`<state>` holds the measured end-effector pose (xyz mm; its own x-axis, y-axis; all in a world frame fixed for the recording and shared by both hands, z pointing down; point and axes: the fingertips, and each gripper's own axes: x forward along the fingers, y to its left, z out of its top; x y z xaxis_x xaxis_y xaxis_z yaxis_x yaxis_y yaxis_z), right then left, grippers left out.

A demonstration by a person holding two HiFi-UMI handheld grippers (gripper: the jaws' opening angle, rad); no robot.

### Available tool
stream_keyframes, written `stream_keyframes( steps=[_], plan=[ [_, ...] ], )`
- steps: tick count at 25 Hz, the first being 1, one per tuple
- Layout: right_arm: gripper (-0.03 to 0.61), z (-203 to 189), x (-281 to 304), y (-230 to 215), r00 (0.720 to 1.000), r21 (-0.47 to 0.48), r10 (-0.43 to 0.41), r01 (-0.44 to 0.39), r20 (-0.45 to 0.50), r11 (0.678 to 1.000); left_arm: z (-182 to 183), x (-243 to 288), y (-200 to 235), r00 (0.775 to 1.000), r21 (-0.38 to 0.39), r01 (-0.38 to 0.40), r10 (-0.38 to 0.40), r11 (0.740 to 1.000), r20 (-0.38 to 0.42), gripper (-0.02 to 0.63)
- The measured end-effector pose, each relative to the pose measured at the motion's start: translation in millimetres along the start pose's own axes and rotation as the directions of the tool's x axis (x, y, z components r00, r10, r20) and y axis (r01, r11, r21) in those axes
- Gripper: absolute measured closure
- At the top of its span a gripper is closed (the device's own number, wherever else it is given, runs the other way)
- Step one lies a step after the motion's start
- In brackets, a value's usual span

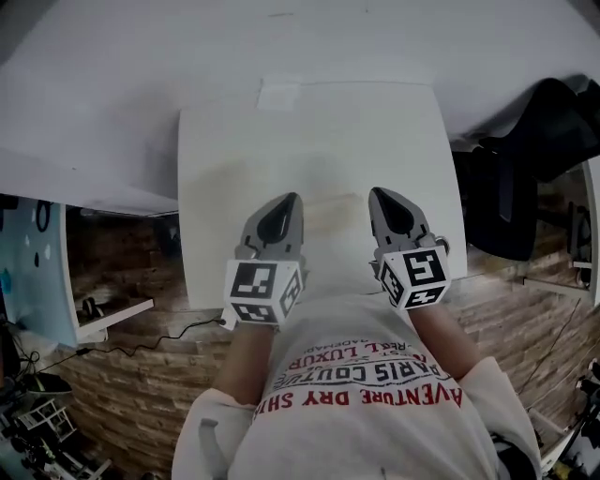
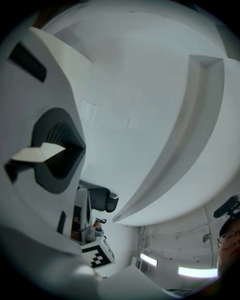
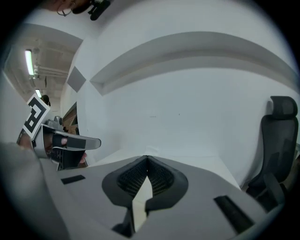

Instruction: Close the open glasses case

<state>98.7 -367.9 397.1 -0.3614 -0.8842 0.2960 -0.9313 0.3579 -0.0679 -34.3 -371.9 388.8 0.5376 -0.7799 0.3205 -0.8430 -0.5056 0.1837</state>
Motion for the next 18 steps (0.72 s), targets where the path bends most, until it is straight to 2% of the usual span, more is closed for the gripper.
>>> stream_keyframes(
  steps=[4,7,18],
  plan=[
    [0.566,24.3,-14.6,16.9,0.997,-0.048,0.005,-0.002,0.073,0.999,23.1,-18.8,-2.5,0.998,0.064,-0.006,0.001,0.998,0.07,0.615],
    [0.566,31.9,-20.8,24.6,0.996,-0.068,-0.007,0.013,0.091,0.998,26.6,-27.6,-3.7,0.997,0.105,-0.009,0.0,0.994,0.081,0.615],
    [0.566,23.3,-35.2,50.5,0.996,-0.073,-0.013,0.02,0.091,0.997,24.1,-52.4,-9.2,0.994,0.125,0.01,-0.024,0.992,0.11,0.615]
  ],
)
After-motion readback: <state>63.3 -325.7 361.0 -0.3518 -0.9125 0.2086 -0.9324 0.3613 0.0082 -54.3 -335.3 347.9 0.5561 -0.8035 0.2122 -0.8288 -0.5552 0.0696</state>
